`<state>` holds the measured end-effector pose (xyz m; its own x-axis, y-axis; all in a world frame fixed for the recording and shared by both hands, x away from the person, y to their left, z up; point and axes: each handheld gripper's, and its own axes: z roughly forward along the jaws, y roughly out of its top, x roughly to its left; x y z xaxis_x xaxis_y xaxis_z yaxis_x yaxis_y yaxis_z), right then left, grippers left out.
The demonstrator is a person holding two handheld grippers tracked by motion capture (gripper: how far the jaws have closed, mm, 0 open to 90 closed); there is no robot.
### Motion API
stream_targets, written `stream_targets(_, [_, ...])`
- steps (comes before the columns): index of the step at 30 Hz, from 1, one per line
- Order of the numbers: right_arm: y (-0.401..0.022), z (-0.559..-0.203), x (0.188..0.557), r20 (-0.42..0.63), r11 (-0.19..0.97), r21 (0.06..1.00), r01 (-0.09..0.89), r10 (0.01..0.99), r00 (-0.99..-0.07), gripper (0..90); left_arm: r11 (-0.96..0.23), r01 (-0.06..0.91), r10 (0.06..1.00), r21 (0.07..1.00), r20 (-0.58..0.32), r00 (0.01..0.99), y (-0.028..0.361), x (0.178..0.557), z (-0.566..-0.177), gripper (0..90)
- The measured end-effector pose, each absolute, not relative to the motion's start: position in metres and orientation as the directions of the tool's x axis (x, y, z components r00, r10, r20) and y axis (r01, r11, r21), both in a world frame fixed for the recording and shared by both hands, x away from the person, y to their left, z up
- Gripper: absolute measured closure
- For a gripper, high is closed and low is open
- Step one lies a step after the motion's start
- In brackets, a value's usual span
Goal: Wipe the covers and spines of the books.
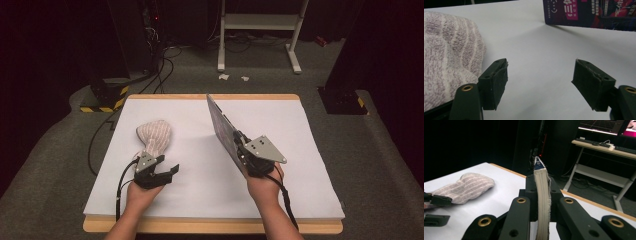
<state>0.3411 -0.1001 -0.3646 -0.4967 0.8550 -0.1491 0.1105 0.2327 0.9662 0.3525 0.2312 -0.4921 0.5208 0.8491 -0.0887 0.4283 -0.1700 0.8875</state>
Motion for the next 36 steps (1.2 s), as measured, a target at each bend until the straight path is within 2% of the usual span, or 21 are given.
stream_targets(11, [-0.077, -0.357, 0.339, -0.151, 0.228, 0.97, 0.082, 0.833, -0.532, 84.6, -0.171, 0.432, 0.85, 0.886, -0.088, 0.519, 0.232, 0.352, -0.492, 28.9])
stream_targets(28, [-0.013, -0.353, 0.338, -0.165, 0.247, 0.968, 0.046, 0.766, -0.621, 84.6, -0.159, 0.431, 0.85, 0.888, -0.099, 0.517, 0.235, 0.352, -0.492, 29.1])
stream_targets(36, [-0.027, -0.365, 0.341, -0.149, 0.234, 0.97, 0.068, 0.79, -0.595, 84.4, -0.173, 0.43, 0.845, 0.886, -0.091, 0.527, 0.232, 0.352, -0.493, 29.3])
